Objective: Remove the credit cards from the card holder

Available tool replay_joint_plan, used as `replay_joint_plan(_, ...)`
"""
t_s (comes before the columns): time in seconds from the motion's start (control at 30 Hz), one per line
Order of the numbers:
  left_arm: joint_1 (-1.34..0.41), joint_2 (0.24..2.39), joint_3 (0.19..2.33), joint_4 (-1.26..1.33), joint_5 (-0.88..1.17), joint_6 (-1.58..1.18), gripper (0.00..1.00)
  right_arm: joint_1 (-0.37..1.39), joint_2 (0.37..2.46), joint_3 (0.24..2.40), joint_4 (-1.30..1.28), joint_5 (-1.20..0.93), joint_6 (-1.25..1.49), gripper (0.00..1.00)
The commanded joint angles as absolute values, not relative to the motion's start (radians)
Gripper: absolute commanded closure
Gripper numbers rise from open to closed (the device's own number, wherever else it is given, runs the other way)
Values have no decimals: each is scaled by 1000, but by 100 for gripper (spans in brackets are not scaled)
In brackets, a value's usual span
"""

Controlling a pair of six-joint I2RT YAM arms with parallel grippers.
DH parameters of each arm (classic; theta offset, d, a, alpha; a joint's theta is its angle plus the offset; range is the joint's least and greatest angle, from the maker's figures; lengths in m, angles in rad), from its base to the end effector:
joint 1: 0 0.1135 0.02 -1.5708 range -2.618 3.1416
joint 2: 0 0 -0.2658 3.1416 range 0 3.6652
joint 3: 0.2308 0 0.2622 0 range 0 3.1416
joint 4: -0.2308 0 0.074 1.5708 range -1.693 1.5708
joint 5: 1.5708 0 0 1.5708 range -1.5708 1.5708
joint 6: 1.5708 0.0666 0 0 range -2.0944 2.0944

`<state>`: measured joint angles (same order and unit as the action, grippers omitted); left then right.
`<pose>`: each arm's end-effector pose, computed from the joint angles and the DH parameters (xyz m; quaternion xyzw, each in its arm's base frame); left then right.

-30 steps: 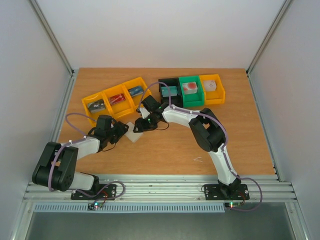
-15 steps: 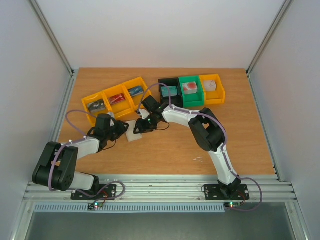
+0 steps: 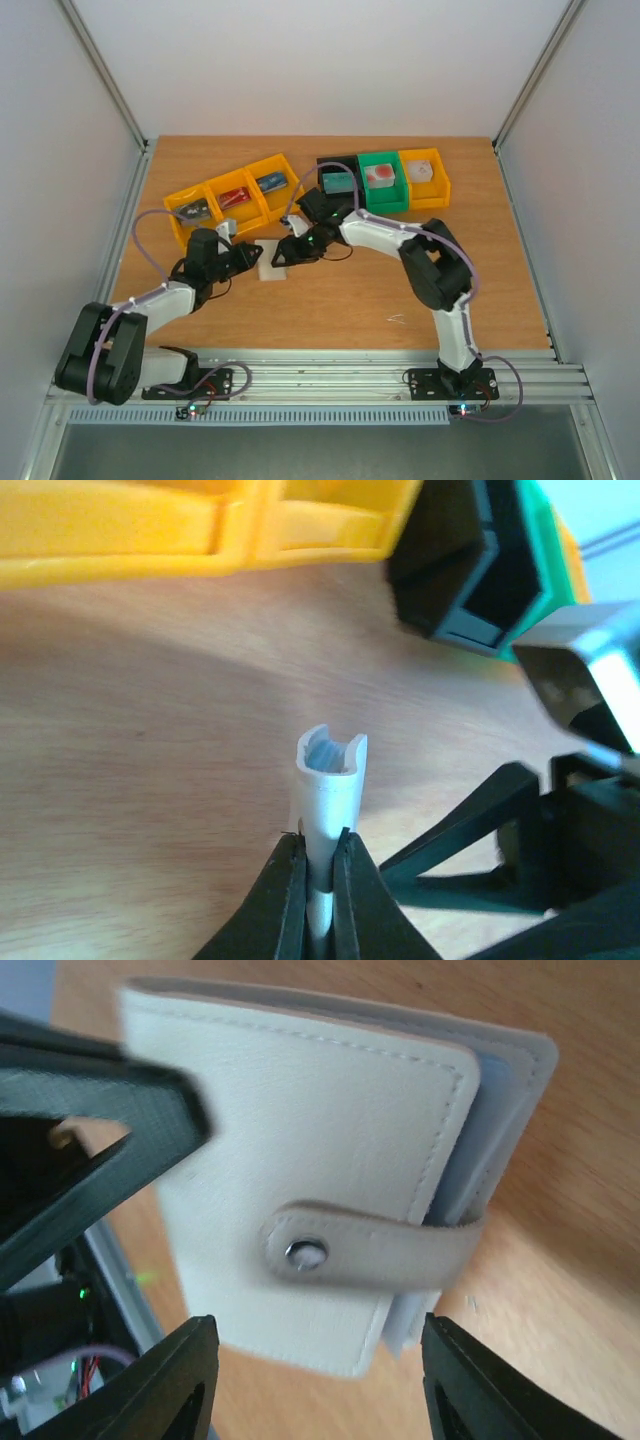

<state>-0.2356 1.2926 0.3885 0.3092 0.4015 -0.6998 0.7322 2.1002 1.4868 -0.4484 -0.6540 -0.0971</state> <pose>0.2507 -0.0869 0.1298 -0.1081 0.8639 -0.3643 0.3307 0.3145 0.3372 0.1342 -0.4432 0.8063 0.3698 0.1294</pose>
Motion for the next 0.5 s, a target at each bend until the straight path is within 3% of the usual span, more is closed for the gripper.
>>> replay_joint_plan(0.0, -240, 1189, 396, 374, 527, -484, 100, 683, 1871, 1422, -445, -657, -224, 39)
replay_joint_plan(0.2, -241, 1033, 507, 355, 676, -292, 100, 625, 1623, 1420, -593, -618, -383, 22)
replay_joint_plan(0.37, -245, 923, 605, 381, 832, -272, 100, 597, 1466, 1435, -577, -666, -423, 13)
replay_joint_plan(0.47, -260, 853, 652, 357, 864, -267, 100, 597, 1436, 1468, -564, -738, -413, 3)
